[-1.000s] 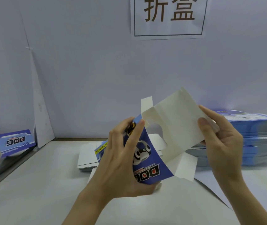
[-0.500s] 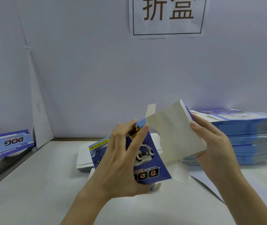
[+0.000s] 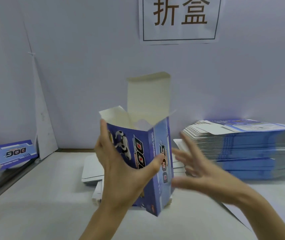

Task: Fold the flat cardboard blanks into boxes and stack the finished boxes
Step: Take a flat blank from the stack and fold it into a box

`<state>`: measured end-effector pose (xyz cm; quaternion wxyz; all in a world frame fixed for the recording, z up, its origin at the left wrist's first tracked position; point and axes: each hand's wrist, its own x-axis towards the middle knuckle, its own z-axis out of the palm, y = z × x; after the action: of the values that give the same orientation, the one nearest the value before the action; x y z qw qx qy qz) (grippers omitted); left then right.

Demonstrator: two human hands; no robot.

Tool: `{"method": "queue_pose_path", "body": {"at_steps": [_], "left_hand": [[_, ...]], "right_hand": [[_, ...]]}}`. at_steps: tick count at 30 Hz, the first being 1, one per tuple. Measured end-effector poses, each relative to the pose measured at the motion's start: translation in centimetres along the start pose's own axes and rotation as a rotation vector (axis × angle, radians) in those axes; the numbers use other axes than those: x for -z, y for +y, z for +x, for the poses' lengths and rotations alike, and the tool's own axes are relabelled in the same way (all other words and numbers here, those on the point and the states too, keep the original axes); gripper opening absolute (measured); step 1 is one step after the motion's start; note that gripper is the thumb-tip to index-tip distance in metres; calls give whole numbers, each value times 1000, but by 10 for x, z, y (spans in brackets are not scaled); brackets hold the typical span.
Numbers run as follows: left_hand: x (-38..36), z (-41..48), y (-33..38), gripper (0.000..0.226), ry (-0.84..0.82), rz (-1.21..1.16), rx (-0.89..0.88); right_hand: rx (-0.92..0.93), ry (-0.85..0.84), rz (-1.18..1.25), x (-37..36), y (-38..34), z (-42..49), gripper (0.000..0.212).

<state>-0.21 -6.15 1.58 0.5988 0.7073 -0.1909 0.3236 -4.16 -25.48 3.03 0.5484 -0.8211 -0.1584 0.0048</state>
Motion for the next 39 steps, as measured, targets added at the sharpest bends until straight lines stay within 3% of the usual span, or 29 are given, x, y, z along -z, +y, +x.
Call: {"method": "queue_pose_path", "body": {"at_steps": [2,4,7,11,13,15,17,22,26,29,31,34,36,39], "left_hand": [[-3,-2,6,133,3,-49,143],[-5,-3,11,126,-32,-156,235],[5,8,0,102,-25,-380,287],[19,21,-13,94,-366,-274,466],[17,19,-19,93,-395,-298,536],[14,16,-21,90,-351,-263,518],[12,15,-22,70,-317,-249,437],[11,14,-22,48,-324,-232,378],[11,13,-24,49,-306,-189,338],[11,15,-28,67,-374,-171,363],[12,17,-30,82,-398,-187,405],[12,17,-30,84,-492,-228,389],[15,17,-30,71,-522,-245,345],[19,20,-26,43,-417,-288,344]], "right_hand": [[45,-92,-36,-23,-1,4,125],[182,14,-41,-44,3,11,129],[285,265,68,-51,1,16,113],[273,221,378,-34,-3,15,85],[226,248,397,-34,-2,17,83],[149,319,410,-36,0,21,81],[99,358,407,-37,4,24,78],[122,373,397,-36,9,24,58],[87,301,397,-33,12,24,59],[121,247,394,-31,13,22,43],[170,278,386,-33,14,21,36],[234,389,358,-38,16,22,27],[263,403,327,-37,13,23,40],[187,302,365,-27,12,21,83]]}}
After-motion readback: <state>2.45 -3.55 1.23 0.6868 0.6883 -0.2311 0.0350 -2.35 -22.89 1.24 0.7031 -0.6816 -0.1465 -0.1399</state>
